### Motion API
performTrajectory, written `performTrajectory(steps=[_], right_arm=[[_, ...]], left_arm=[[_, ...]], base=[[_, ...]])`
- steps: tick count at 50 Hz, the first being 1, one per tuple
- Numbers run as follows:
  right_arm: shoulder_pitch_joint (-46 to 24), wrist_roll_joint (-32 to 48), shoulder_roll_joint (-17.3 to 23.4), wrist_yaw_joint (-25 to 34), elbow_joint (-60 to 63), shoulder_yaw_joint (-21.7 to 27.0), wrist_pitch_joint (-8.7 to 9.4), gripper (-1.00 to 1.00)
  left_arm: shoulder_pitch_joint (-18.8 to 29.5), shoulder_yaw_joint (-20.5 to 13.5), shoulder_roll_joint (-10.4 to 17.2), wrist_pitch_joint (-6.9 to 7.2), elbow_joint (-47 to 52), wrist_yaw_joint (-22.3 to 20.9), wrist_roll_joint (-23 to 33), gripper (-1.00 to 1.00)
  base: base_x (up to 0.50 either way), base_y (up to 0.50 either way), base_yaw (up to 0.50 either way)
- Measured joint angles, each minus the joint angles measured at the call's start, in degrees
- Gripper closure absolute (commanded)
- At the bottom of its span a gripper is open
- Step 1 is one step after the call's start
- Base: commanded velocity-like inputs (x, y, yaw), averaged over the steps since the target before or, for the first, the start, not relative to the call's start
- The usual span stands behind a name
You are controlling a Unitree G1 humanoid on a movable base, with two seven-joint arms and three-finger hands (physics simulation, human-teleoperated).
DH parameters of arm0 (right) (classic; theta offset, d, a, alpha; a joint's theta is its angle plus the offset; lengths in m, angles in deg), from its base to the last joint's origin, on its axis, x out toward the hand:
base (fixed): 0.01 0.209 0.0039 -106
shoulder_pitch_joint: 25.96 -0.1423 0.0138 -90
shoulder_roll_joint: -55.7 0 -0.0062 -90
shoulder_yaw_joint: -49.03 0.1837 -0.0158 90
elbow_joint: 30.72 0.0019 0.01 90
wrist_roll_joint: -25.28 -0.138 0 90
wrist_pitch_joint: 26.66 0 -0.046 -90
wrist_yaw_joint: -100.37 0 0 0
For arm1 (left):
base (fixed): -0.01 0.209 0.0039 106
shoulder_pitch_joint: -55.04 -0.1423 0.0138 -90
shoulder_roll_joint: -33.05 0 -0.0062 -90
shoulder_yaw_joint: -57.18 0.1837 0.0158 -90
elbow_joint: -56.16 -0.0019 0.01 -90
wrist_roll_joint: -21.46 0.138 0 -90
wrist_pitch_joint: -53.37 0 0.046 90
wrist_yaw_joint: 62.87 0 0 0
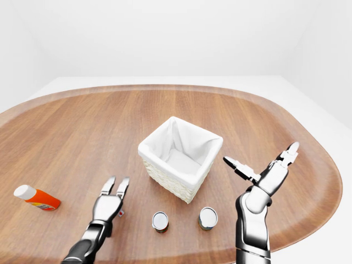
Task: Pick up the alphabet soup and the cream cheese box, and put them in the basket.
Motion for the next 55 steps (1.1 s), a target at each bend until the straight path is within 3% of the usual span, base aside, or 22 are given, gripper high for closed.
performTrajectory(steps=[20,28,29,31,32,33,43,55], right_arm=[[0.0,0.1,0.0,0.0,0.2,0.0,0.34,-1.0],[0.0,0.2,0.0,0.0,0.2,0.0,0.32,-1.0],[0.0,0.2,0.0,0.0,0.1,0.0,0.28,-1.0],[0.0,0.2,0.0,0.0,0.1,-0.1,0.26,-1.0],[0.0,0.2,0.0,0.0,0.1,-0.1,0.29,-1.0],[0.0,0.2,0.0,0.0,0.2,-0.1,0.31,-1.0],[-0.1,0.3,0.0,0.0,-0.4,-0.1,-0.03,-1.0],[-0.2,0.3,0.1,0.0,-0.6,-0.1,-0.07,-1.0]], left_arm=[[9.3,1.1,-0.1,-0.94,-14.8,0.0,-3.6,-1.0],[10.8,1.3,0.1,-1.19,-17.4,0.0,-5.1,-1.0],[11.0,1.3,0.1,-1.24,-17.8,0.0,-5.2,-0.91],[11.2,1.3,0.2,-1.37,-18.5,0.0,-5.6,-0.12],[11.3,1.3,0.2,-1.44,-18.9,0.0,-5.7,0.52],[11.2,1.4,0.1,-1.51,-19.2,0.0,-5.9,1.0],[12.3,1.8,0.5,-1.34,-18.8,0.0,-5.5,1.0],[12.5,2.4,0.8,0.19,-16.7,0.0,-4.7,1.0]], base=[[0.0,0.0,0.0],[0.0,0.0,0.0],[0.0,0.0,0.0],[0.0,0.0,0.0],[0.0,0.0,0.0],[0.0,0.0,0.0],[0.0,0.0,0.0],[0.0,0.0,0.0]])
